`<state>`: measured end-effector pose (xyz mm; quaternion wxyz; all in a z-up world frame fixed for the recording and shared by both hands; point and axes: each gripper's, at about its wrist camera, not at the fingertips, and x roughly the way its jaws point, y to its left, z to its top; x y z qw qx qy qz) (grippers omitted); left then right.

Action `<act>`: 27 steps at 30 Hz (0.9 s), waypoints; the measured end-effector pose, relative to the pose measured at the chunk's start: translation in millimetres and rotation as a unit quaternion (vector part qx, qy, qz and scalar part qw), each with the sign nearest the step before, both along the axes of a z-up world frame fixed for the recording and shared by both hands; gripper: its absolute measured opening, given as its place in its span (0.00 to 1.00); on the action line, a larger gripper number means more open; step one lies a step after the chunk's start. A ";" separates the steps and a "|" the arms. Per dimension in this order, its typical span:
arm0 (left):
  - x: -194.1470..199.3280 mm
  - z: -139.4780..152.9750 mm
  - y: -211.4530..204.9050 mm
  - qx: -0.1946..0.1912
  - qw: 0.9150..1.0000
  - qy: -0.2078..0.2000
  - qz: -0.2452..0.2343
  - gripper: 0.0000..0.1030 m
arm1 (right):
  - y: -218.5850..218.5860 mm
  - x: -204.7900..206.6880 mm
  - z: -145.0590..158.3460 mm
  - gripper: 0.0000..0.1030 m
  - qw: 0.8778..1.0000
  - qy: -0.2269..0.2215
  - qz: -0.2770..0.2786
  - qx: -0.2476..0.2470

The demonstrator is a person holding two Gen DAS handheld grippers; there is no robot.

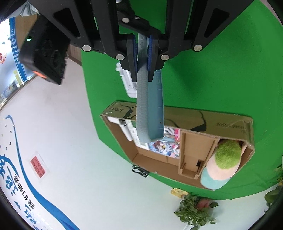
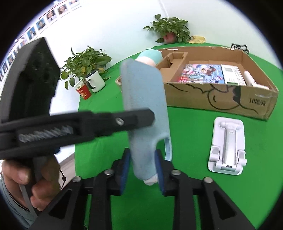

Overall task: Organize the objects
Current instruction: 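Lift the phone case and lower it onto the board-game box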

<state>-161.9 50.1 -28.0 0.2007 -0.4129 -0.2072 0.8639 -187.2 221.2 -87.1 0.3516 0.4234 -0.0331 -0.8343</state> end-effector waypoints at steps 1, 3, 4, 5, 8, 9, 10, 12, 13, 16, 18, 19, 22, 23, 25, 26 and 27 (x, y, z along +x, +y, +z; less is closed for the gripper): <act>-1.0 4.1 2.4 -0.001 1.000 0.004 -0.004 0.06 | 0.2 -4.1 -0.7 0.36 1.000 -0.002 0.000 -0.002; -3.6 11.1 7.4 -0.007 1.000 0.008 -0.011 0.06 | 1.8 -6.8 1.2 0.36 1.000 0.003 0.003 -0.007; -5.6 14.5 9.4 -0.008 1.000 0.011 -0.014 0.06 | 1.6 -7.7 4.0 0.36 1.000 0.012 0.006 -0.007; -7.2 17.9 10.5 -0.008 1.000 0.013 -0.016 0.06 | 1.6 -7.4 8.1 0.35 1.000 0.023 0.009 -0.007; -18.0 30.2 12.8 -0.007 0.999 0.024 -0.021 0.06 | 4.8 -9.4 21.1 0.27 0.999 0.049 0.007 -0.008; -22.4 35.0 14.1 -0.008 0.999 0.028 -0.022 0.06 | 5.6 -10.9 24.6 0.27 0.999 0.053 0.006 -0.009; -26.4 39.4 15.6 -0.011 0.999 0.033 -0.025 0.06 | 6.0 -14.9 30.0 0.27 0.998 0.061 0.003 -0.009; -38.2 51.3 19.3 -0.019 0.998 0.043 -0.030 0.06 | 5.1 -22.4 38.1 0.27 0.997 0.071 -0.002 -0.006; -44.0 56.2 20.7 -0.021 0.998 0.046 -0.032 0.06 | 5.0 -28.6 43.4 0.27 0.997 0.076 -0.005 -0.007; -69.3 71.2 21.7 -0.025 0.998 0.053 -0.037 0.06 | 7.9 -43.2 56.2 0.27 0.996 0.082 -0.011 -0.015; -93.5 79.2 21.1 -0.027 0.998 0.051 -0.038 0.06 | 5.4 -63.1 63.7 0.27 0.996 0.085 -0.015 -0.016; -102.9 82.8 20.5 -0.028 0.998 0.051 -0.040 0.06 | 4.5 -71.1 66.0 0.27 0.996 0.085 -0.017 -0.016; -133.4 90.3 16.6 -0.031 0.998 0.045 -0.042 0.06 | 1.1 -95.8 73.5 0.27 0.996 0.082 -0.024 -0.018; -142.8 91.6 14.6 -0.032 0.998 0.041 -0.042 0.06 | 0.9 -103.0 74.1 0.27 0.996 0.077 -0.025 -0.023; -159.1 92.7 11.1 -0.033 0.998 0.036 -0.042 0.06 | -1.9 -123.4 74.3 0.27 0.997 0.066 -0.027 -0.033; -166.8 92.9 9.2 -0.032 0.998 0.033 -0.042 0.06 | -3.7 -129.4 73.9 0.27 0.997 0.064 -0.029 -0.033; -176.5 90.9 6.4 -0.032 0.998 0.027 -0.041 0.06 | -5.2 -133.2 73.3 0.27 0.997 0.062 -0.029 -0.032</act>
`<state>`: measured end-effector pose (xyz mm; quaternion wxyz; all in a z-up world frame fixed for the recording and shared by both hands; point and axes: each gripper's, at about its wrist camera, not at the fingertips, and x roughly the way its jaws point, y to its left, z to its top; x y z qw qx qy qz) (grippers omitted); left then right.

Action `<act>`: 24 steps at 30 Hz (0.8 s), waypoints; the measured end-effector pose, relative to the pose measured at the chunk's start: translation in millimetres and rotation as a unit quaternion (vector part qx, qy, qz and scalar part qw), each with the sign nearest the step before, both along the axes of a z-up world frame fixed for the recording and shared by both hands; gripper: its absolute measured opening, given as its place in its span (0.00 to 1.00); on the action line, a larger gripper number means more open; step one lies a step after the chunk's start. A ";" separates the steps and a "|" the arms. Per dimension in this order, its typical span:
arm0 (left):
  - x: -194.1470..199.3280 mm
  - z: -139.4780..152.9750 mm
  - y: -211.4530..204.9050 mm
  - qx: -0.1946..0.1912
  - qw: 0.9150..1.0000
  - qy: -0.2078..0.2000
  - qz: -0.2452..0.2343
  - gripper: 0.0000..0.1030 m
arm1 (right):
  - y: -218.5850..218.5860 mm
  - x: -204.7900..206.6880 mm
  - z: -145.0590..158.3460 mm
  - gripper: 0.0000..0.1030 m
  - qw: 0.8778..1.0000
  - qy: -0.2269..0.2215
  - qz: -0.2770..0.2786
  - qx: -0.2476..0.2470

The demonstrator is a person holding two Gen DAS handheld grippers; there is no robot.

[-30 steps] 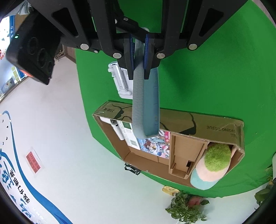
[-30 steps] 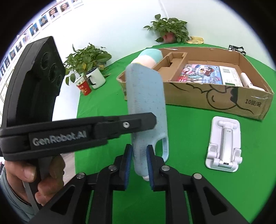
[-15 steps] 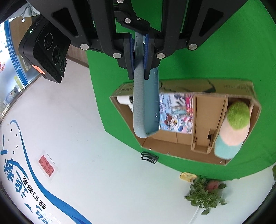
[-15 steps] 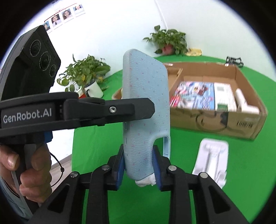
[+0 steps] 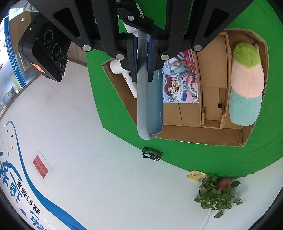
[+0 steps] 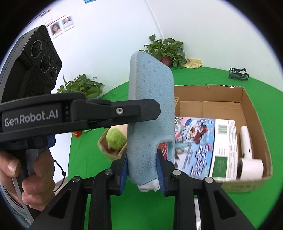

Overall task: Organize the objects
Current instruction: 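Lift the phone case and lower it onto the board-game box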

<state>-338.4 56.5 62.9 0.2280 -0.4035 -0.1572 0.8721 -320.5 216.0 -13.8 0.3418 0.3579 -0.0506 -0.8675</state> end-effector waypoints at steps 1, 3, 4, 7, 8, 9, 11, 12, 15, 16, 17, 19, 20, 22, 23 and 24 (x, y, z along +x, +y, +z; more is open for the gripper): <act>-7.3 -2.1 -2.3 0.000 1.000 -0.004 0.000 0.06 | -2.6 -7.9 -1.7 0.27 1.000 -0.005 0.000 -0.001; -23.5 -9.6 -7.0 0.001 1.000 -0.016 -0.002 0.06 | -5.5 -14.8 -2.5 0.27 1.000 -0.016 0.001 -0.003; -29.7 -14.4 -9.3 0.002 1.000 -0.021 -0.002 0.06 | -7.2 -21.2 -4.6 0.27 1.000 -0.023 0.000 -0.003; -47.9 -29.9 -15.9 0.019 0.999 -0.040 -0.005 0.06 | -11.4 -34.8 -13.0 0.27 0.999 -0.042 -0.002 0.002; -53.7 -35.8 -18.0 0.028 0.999 -0.046 -0.006 0.06 | -12.5 -38.0 -15.2 0.27 0.999 -0.046 -0.004 0.008; -59.3 -41.2 -19.4 0.038 0.998 -0.052 -0.008 0.06 | -13.0 -40.5 -16.4 0.27 0.999 -0.048 -0.008 0.015; -69.8 -52.6 -20.4 0.055 0.996 -0.066 -0.013 0.06 | -12.5 -45.7 -19.4 0.27 0.998 -0.054 -0.016 0.026; -76.2 -59.9 -20.5 0.066 0.995 -0.075 -0.017 0.06 | -11.6 -48.5 -21.5 0.27 0.998 -0.058 -0.020 0.031; -93.1 -81.8 -20.0 0.089 0.991 -0.099 -0.027 0.06 | -7.6 -57.0 -28.6 0.27 0.996 -0.073 -0.032 0.048; -99.2 -89.8 -20.4 0.097 0.989 -0.109 -0.029 0.06 | -6.3 -60.2 -31.4 0.27 0.995 -0.080 -0.036 0.052; -103.5 -96.1 -21.0 0.103 0.987 -0.117 -0.030 0.06 | -5.0 -63.4 -35.4 0.27 0.994 -0.089 -0.040 0.055; -113.3 -110.4 -23.1 0.112 0.984 -0.133 -0.030 0.06 | -4.8 -68.6 -42.1 0.27 0.992 -0.106 -0.045 0.059; -117.7 -116.5 -25.1 0.117 0.983 -0.140 -0.030 0.07 | -5.1 -70.8 -44.9 0.27 0.990 -0.113 -0.048 0.063; -126.0 -124.9 -31.3 0.124 0.981 -0.149 -0.030 0.08 | -5.4 -73.9 -47.2 0.28 0.989 -0.121 -0.053 0.063; -130.3 -128.4 -34.2 0.119 0.980 -0.154 -0.031 0.08 | -6.0 -74.4 -47.9 0.29 0.989 -0.122 -0.053 0.062; -132.6 -130.6 -35.0 0.110 0.981 -0.158 -0.030 0.10 | -7.7 -74.5 -47.7 0.29 0.989 -0.123 -0.052 0.062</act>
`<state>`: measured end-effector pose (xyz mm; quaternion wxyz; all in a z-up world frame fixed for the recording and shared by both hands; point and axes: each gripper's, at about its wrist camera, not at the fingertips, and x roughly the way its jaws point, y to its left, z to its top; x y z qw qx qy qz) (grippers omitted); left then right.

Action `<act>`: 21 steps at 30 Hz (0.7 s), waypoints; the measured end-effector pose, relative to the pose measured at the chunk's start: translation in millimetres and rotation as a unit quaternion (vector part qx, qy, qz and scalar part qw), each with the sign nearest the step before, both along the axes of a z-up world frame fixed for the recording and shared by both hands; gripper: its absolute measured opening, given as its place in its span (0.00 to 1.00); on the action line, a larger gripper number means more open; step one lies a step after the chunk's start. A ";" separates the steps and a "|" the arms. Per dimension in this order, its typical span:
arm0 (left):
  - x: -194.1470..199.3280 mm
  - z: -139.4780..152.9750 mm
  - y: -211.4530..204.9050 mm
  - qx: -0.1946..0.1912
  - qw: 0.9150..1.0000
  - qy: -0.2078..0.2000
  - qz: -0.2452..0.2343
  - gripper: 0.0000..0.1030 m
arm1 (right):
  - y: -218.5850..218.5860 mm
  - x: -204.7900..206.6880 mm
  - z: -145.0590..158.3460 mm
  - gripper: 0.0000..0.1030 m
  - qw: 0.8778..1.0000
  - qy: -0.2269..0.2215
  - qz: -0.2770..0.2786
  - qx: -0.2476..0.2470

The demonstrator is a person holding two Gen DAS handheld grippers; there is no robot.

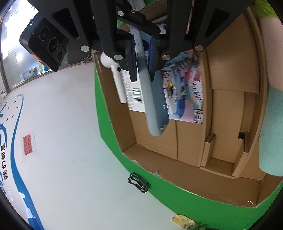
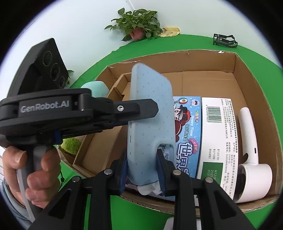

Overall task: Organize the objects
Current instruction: 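Lift the phone case and lower it onto the board-game box, then open the left tool and withdraw it from the phone case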

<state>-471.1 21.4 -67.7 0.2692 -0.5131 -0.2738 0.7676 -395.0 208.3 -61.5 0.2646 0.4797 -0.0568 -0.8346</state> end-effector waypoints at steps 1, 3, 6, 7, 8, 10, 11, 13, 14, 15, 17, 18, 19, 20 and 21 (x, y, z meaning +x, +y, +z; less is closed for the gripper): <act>-2.7 -2.4 -1.7 -0.017 1.000 -0.002 0.002 0.11 | -1.9 -1.1 -0.2 0.30 1.000 -0.003 0.000 -0.001; -6.0 -5.5 -5.1 -0.041 0.999 -0.003 0.005 0.16 | -4.5 -1.8 -1.8 0.31 1.000 -0.014 0.002 -0.008; -5.8 -1.6 -8.8 -0.073 0.997 0.005 0.016 0.31 | -7.0 0.9 -2.3 0.37 1.000 -0.019 0.005 -0.018; -5.4 0.0 -10.1 -0.081 0.996 0.008 0.020 0.34 | -7.2 2.3 -2.1 0.45 0.999 -0.021 0.007 -0.024; -5.0 1.5 -10.9 -0.087 0.996 0.011 0.023 0.40 | -6.6 3.9 -1.5 0.52 0.999 -0.023 0.008 -0.034; -3.3 6.7 -11.0 -0.103 0.994 0.019 0.028 0.44 | -4.5 6.9 1.6 0.62 0.998 -0.023 0.010 -0.050; -2.3 10.2 -10.9 -0.108 0.993 0.026 0.030 0.44 | -3.7 10.0 5.1 0.64 0.998 -0.018 0.011 -0.051; -1.0 17.4 -12.5 -0.116 0.992 0.041 0.034 0.47 | -2.0 15.0 12.9 0.66 0.999 -0.001 0.013 -0.051; 0.5 21.5 -12.3 -0.123 0.990 0.049 0.036 0.49 | -0.2 17.6 16.3 0.67 0.999 0.010 0.012 -0.046; 0.6 25.4 -11.9 -0.133 0.989 0.058 0.040 0.49 | 1.2 18.6 18.2 0.67 0.999 0.016 0.011 -0.042; 5.7 35.0 -9.0 -0.149 0.985 0.077 0.047 0.49 | 5.8 18.1 19.5 0.67 0.999 0.023 0.006 -0.033; 10.6 40.6 -7.2 -0.161 0.981 0.094 0.052 0.49 | 7.8 17.9 19.6 0.67 0.999 0.024 0.004 -0.032; 18.4 47.4 -4.6 -0.181 0.974 0.119 0.059 0.51 | 10.6 18.8 19.2 0.67 0.999 0.028 0.002 -0.028; 27.2 54.1 -1.5 -0.201 0.967 0.142 0.068 0.58 | 10.7 19.2 19.0 0.67 0.999 0.034 0.000 -0.022; 36.5 60.2 1.2 -0.217 0.960 0.161 0.077 0.69 | 11.6 21.2 19.4 0.68 0.999 0.043 0.000 -0.014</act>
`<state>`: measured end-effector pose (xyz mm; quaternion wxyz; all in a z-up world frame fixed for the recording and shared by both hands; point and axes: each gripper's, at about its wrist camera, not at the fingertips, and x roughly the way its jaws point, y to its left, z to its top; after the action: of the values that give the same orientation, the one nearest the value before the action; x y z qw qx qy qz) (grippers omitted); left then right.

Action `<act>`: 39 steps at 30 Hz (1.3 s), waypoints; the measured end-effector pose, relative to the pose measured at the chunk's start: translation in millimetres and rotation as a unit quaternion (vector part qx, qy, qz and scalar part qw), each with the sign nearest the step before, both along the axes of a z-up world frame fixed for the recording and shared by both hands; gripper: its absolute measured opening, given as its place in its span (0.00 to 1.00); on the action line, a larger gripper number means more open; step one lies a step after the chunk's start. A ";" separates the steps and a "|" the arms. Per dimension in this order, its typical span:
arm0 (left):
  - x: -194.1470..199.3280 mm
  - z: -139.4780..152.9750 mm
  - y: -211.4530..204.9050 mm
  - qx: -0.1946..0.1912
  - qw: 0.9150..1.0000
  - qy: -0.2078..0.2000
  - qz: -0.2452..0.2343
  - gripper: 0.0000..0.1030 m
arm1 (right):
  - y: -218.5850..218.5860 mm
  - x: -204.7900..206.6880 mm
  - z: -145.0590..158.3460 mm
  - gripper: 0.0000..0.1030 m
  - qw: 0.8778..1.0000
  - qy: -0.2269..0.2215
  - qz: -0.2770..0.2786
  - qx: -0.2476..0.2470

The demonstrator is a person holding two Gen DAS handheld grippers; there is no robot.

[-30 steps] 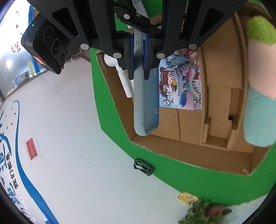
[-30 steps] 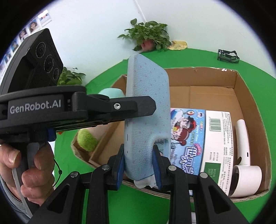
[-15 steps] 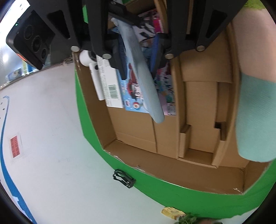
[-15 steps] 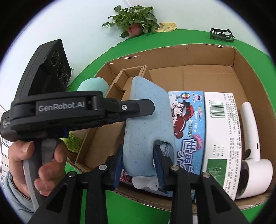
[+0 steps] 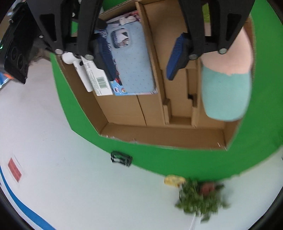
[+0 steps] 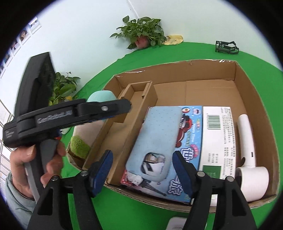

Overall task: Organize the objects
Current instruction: 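Open the left tool and withdraw it from the phone case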

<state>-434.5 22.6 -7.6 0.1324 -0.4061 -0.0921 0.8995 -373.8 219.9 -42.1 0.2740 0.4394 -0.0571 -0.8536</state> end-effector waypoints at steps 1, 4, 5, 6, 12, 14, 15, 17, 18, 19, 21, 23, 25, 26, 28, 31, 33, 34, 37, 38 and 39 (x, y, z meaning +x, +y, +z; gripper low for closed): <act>12.0 6.5 2.8 -0.019 0.999 0.027 0.013 0.76 | 0.8 5.7 1.6 0.79 1.000 0.019 -0.001 0.017; 56.5 25.7 7.5 -0.055 0.990 0.124 0.045 0.96 | 7.6 24.2 7.2 0.99 0.996 0.072 -0.019 0.051; 66.9 31.9 10.7 -0.063 0.986 0.142 0.052 1.00 | 10.0 30.4 8.3 0.99 0.994 0.083 -0.025 0.060; 80.4 36.7 12.5 -0.073 0.982 0.162 0.060 1.00 | 12.1 36.1 9.2 0.99 0.993 0.093 -0.031 0.071; 145.1 48.2 18.9 -0.108 0.971 0.192 0.094 1.00 | 23.1 70.0 22.8 0.99 0.982 0.145 -0.060 0.106; 162.8 46.7 28.2 -0.109 0.969 0.195 0.105 1.00 | 25.6 84.8 28.1 0.99 0.978 0.161 -0.069 0.111; 171.4 45.3 31.2 -0.112 0.968 0.196 0.108 1.00 | 28.8 92.0 30.8 0.99 0.977 0.169 -0.073 0.111; 190.6 41.4 40.0 -0.129 0.965 0.194 0.116 1.00 | 31.0 107.3 36.8 0.99 0.972 0.187 -0.080 0.119; 200.3 39.9 44.4 -0.134 0.964 0.194 0.121 1.00 | 32.1 113.1 38.6 0.99 0.970 0.192 -0.082 0.123; 209.7 38.4 47.1 -0.134 0.964 0.193 0.124 1.00 | 33.8 120.5 41.1 0.99 0.968 0.199 -0.086 0.129; 225.4 38.1 50.7 -0.130 0.964 0.192 0.127 1.00 | 36.4 129.7 43.9 0.99 0.966 0.206 -0.085 0.131; 241.6 39.9 51.1 -0.122 0.966 0.188 0.129 1.00 | 38.9 138.3 45.8 0.99 0.965 0.209 -0.086 0.133; 251.1 42.1 50.7 -0.108 0.968 0.186 0.127 1.00 | 42.7 144.5 47.0 0.99 0.965 0.208 -0.090 0.129; 254.9 42.8 50.3 -0.102 0.969 0.184 0.128 1.00 | 44.7 147.6 47.6 0.99 0.965 0.210 -0.092 0.128; 261.7 44.5 50.4 -0.095 0.971 0.179 0.130 1.00 | 47.9 153.2 48.8 0.99 0.964 0.214 -0.098 0.124; 265.8 42.7 52.7 -0.091 0.975 0.164 0.120 1.00 | 51.9 158.8 47.0 0.99 0.965 0.211 -0.099 0.117; 265.4 38.6 53.0 -0.084 0.978 0.152 0.112 1.00 | 54.2 160.0 43.7 0.99 0.968 0.205 -0.097 0.112; 265.1 35.8 52.9 -0.079 0.980 0.145 0.108 1.00 | 54.9 160.3 41.7 0.99 0.968 0.202 -0.097 0.114; 264.7 32.0 51.0 -0.065 0.983 0.137 0.099 1.00 | 55.6 162.7 38.1 0.99 0.967 0.203 -0.096 0.121; 266.1 30.7 51.4 -0.068 0.983 0.139 0.101 1.00 | 56.1 163.8 37.6 0.99 0.967 0.204 -0.096 0.121; 266.4 31.2 51.5 -0.073 0.982 0.141 0.102 1.00 | 57.0 164.2 37.7 0.99 0.967 0.205 -0.096 0.120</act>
<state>-168.1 74.1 23.7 0.0213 -0.2720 -0.0479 0.9609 -209.6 276.9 -4.4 0.1418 0.2766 0.0610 -0.9485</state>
